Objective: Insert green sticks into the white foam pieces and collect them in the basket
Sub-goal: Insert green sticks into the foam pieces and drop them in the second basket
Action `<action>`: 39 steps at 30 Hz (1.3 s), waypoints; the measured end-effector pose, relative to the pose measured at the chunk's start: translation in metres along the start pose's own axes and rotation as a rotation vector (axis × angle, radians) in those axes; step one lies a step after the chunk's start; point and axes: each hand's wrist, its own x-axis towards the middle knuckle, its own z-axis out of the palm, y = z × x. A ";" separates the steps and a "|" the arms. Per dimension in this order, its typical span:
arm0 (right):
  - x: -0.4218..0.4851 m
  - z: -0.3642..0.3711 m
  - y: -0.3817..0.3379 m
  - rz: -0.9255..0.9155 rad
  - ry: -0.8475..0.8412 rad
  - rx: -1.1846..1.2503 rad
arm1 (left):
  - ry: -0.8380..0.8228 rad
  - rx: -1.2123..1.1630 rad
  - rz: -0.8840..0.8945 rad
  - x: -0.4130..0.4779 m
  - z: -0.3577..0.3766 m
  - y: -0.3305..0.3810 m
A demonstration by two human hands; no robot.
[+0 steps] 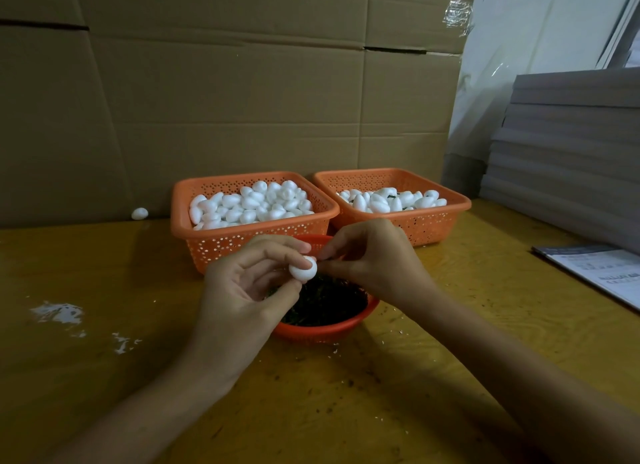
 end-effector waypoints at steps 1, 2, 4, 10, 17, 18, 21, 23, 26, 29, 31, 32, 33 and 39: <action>0.000 0.000 0.000 0.005 0.015 0.022 | 0.023 -0.004 -0.007 0.000 0.000 -0.001; 0.000 0.000 0.000 0.014 0.033 0.050 | 0.056 -0.014 -0.017 0.000 0.000 -0.002; 0.000 0.000 0.000 0.042 0.050 0.163 | 0.141 -0.042 -0.051 -0.001 -0.001 -0.005; 0.000 -0.003 -0.007 -0.005 0.030 0.560 | 0.254 -0.083 -0.121 0.003 -0.008 -0.011; -0.001 -0.007 -0.010 -0.109 0.004 0.527 | 0.252 -0.102 -0.158 0.007 -0.012 -0.014; -0.001 -0.006 -0.010 -0.112 0.005 0.520 | 0.253 -0.104 -0.163 0.007 -0.012 -0.015; -0.002 -0.005 -0.010 -0.133 -0.006 0.477 | 0.251 -0.105 -0.167 0.008 -0.014 -0.016; -0.002 -0.004 -0.010 -0.138 -0.020 0.449 | 0.249 -0.111 -0.162 0.008 -0.014 -0.017; -0.003 -0.002 -0.011 -0.149 -0.028 0.425 | 0.242 -0.107 -0.157 0.008 -0.014 -0.018; -0.004 0.000 -0.012 -0.174 -0.019 0.382 | 0.235 -0.114 -0.149 0.008 -0.015 -0.019; -0.005 0.002 -0.014 -0.185 -0.009 0.391 | 0.231 -0.108 -0.148 0.008 -0.015 -0.019; -0.006 0.003 -0.014 -0.190 -0.005 0.397 | 0.223 -0.094 -0.143 0.008 -0.014 -0.018; -0.006 0.005 -0.015 -0.196 -0.001 0.392 | 0.211 -0.077 -0.135 0.007 -0.014 -0.018; -0.009 0.007 -0.016 -0.274 0.045 0.213 | 0.177 -0.061 -0.099 0.004 -0.015 -0.019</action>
